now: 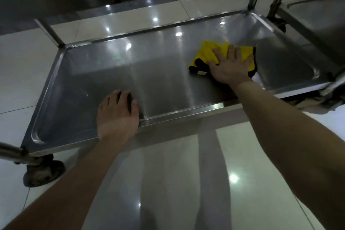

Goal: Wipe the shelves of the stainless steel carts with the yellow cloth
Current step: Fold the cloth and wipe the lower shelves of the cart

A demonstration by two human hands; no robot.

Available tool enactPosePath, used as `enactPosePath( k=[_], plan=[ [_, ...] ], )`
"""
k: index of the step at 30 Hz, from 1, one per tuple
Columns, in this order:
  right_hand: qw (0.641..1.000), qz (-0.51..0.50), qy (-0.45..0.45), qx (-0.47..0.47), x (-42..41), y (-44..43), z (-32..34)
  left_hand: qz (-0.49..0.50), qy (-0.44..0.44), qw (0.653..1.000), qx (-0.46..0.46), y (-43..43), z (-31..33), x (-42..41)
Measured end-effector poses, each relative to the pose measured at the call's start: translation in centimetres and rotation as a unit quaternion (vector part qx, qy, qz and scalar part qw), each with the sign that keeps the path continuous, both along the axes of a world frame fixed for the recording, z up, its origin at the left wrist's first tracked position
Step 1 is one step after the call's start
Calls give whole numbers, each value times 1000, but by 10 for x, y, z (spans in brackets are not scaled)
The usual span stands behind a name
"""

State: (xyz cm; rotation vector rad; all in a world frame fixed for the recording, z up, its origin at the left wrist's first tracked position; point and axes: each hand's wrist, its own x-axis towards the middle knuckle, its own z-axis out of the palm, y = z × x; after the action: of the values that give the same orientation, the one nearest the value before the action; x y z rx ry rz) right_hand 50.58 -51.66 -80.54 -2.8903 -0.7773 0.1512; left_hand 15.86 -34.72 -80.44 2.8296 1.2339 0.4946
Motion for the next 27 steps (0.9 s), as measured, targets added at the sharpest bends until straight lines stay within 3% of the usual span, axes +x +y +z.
enactPosePath(
  k=[7,12,15,20,27],
  plan=[
    [981,191,-1,-28,-135,40,-1,-15,-8,1000,7,-3,5,0],
    [963,266,36,-25,-135,14,4,-26,3,1000,-1,1,6,-5],
    [971,231,49,-40,-103,-19,7,-26,16,999,-10,5,6,-6],
    [992,57,86,-67,-31,-83,23,-10,19,999,-27,-1,11,-4],
    [998,13,19,-55,-78,-51,14,-62,-8,997,-36,-75,30,72]
  ],
)
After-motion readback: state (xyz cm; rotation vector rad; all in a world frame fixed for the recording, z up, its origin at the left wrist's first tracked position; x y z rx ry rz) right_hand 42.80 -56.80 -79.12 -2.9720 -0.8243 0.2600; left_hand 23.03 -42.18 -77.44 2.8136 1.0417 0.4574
